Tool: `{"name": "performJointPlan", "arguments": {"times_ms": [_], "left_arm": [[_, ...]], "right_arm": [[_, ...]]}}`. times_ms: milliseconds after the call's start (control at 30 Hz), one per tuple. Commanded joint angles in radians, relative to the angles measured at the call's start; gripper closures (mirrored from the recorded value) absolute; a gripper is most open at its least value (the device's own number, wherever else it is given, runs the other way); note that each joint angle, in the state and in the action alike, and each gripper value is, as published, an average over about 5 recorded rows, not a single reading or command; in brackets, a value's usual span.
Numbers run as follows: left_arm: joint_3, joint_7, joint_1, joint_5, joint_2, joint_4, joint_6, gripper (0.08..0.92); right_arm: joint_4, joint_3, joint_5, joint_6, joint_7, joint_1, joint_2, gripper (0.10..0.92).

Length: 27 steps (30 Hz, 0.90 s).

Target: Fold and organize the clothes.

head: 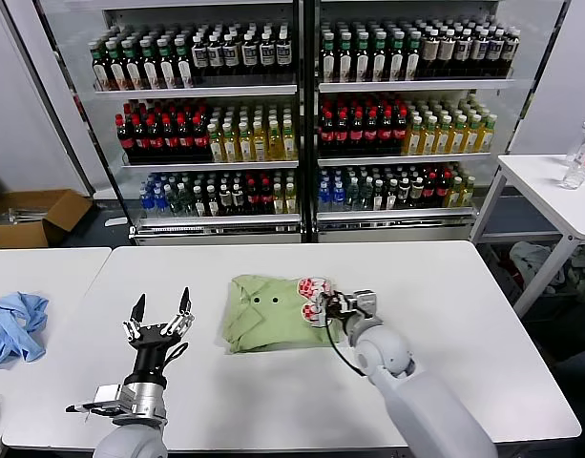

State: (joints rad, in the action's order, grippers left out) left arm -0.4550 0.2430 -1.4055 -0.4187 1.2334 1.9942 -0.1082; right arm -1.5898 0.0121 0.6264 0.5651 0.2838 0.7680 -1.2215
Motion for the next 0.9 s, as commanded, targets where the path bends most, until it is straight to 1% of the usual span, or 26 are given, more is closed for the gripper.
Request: {"name": "performJointPlan", "arguments": {"times_ms": [33,133,233,333,467,567,700,900], "left_arm": [[0.000,-0.002,-0.014,0.015,0.005,0.018,0.007,0.177],[-0.001,-0.010,-0.034,0.016,0.005,0.042,0.026,0.177],[-0.005,-0.017,-0.061,0.021,0.004,0.069,0.044,0.177],[-0.007,-0.025,-0.093,0.031,0.003,0.094,0.064,0.177],[-0.006,-0.038,-0.130,0.064,0.002,0.125,0.122,0.177],[-0.007,-0.047,-0.150,0.075,0.000,0.148,0.163,0.177],[-0.013,-0.053,-0.167,0.079,-0.003,0.173,0.203,0.177],[-0.025,-0.049,-0.180,0.079,-0.009,0.188,0.224,0.177]], "right_arm": [[-0.155,0.081,-0.225,-0.235,-0.062,0.104,0.134,0.623],[-0.268,0.132,-0.276,-0.292,-0.022,0.222,0.133,0.528],[-0.360,0.186,-0.334,-0.341,-0.011,0.348,0.134,0.432],[-0.438,0.239,-0.375,-0.383,-0.011,0.455,0.136,0.346],[-0.508,0.308,-0.408,-0.422,-0.016,0.573,0.138,0.243],[-0.538,0.347,-0.420,-0.439,-0.025,0.642,0.135,0.209],[-0.559,0.376,-0.426,-0.446,-0.033,0.690,0.128,0.203],[-0.568,0.390,-0.430,-0.432,-0.048,0.709,0.115,0.202]]}}
